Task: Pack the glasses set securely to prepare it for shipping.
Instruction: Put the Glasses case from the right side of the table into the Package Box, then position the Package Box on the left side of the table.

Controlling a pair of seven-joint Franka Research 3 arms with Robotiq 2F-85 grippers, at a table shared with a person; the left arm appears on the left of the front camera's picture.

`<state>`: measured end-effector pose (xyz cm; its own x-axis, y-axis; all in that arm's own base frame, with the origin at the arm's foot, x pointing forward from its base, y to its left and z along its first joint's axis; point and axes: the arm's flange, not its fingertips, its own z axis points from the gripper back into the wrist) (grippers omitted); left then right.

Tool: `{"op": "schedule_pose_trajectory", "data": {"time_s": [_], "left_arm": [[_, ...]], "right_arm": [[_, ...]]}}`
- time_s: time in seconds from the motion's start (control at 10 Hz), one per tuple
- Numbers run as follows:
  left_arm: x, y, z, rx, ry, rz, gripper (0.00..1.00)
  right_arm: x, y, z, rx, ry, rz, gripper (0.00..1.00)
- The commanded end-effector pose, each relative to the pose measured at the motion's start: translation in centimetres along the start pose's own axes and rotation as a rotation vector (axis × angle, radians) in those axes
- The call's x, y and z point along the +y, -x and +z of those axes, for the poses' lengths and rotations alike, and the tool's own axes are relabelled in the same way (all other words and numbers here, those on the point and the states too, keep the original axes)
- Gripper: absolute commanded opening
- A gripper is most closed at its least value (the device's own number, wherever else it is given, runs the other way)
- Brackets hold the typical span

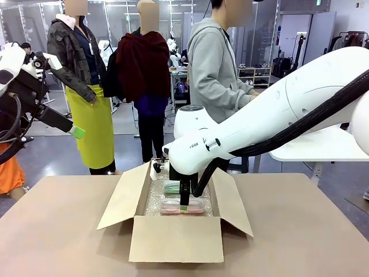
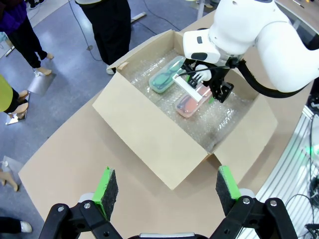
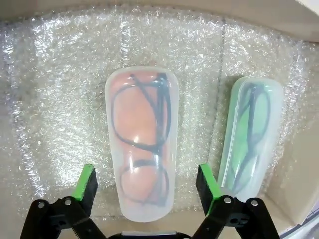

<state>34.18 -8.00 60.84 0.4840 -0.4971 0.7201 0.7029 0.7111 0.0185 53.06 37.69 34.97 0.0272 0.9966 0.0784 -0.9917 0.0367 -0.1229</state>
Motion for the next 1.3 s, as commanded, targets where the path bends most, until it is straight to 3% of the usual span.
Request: {"op": "schedule_pose_trajectory", "data": {"time_s": [0.0, 1.1, 1.2], "left_arm": [[0.11, 0.0, 0.17, -0.011, 0.017, 0.001, 1.0], [0.11, 0.0, 0.17, -0.011, 0.017, 0.001, 1.0], [0.11, 0.0, 0.17, -0.011, 0.017, 0.001, 1.0]], "right_arm": [[0.08, -0.07, -0.06, 0.0, -0.001, 0.001, 1.0], [0.08, -0.07, -0.06, 0.0, -0.001, 0.001, 1.0], [-0.01, 0.05, -0.19, 0.001, -0.003, -0.001, 0.96]]}}
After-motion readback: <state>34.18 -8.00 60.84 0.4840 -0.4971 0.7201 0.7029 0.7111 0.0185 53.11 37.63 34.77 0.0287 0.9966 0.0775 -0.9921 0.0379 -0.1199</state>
